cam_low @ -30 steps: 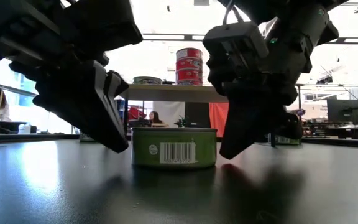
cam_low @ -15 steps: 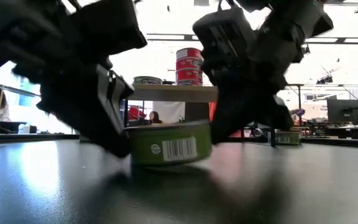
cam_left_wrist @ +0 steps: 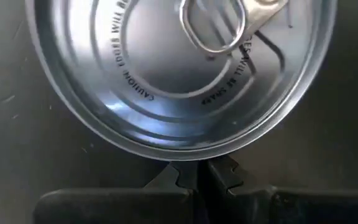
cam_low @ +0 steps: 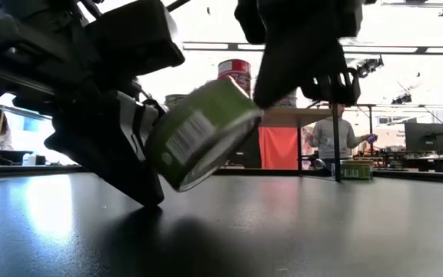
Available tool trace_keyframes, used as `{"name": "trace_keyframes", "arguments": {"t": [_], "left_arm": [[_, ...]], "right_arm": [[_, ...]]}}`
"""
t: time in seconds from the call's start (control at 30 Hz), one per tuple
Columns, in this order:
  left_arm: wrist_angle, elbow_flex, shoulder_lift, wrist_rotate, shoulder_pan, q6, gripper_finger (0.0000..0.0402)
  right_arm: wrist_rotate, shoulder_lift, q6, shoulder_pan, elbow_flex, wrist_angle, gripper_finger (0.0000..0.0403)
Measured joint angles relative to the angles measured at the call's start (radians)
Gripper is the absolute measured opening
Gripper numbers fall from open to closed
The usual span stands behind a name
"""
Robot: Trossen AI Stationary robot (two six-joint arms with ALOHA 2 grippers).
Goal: Stack canned seafood by type on shelf
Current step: Stack the green tuna can on top of the green tuna can on the shelf
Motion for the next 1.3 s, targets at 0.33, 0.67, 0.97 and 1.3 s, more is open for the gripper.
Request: {"name": "trace_keyframes", "arguments": {"t": [0.33,0.67,0.97,1.3], "left_arm": [[0.042,-0.003,0.005,0.022,0.015,0.073,0.0],[0.184,0.0,0.04,0.033,0.043,0.106,0.0],[0.183,0.036,0.069,0.017,0.043,0.11,0.0],[-0.015,0.035,-0.008,-0.01,0.045,0.101,0.0]], "right_arm": [[0.059,-0.005,-0.019,-0.002,0.045,-0.004,0.0],[0.115,0.007,-0.031,-0.02,0.037,0.043,0.0],[0.108,0.006,-0.037,-0.028,0.039,0.026,0.0],[0.141,-0.039,-0.076,-0.026,0.039,-0.028,0.0]]}}
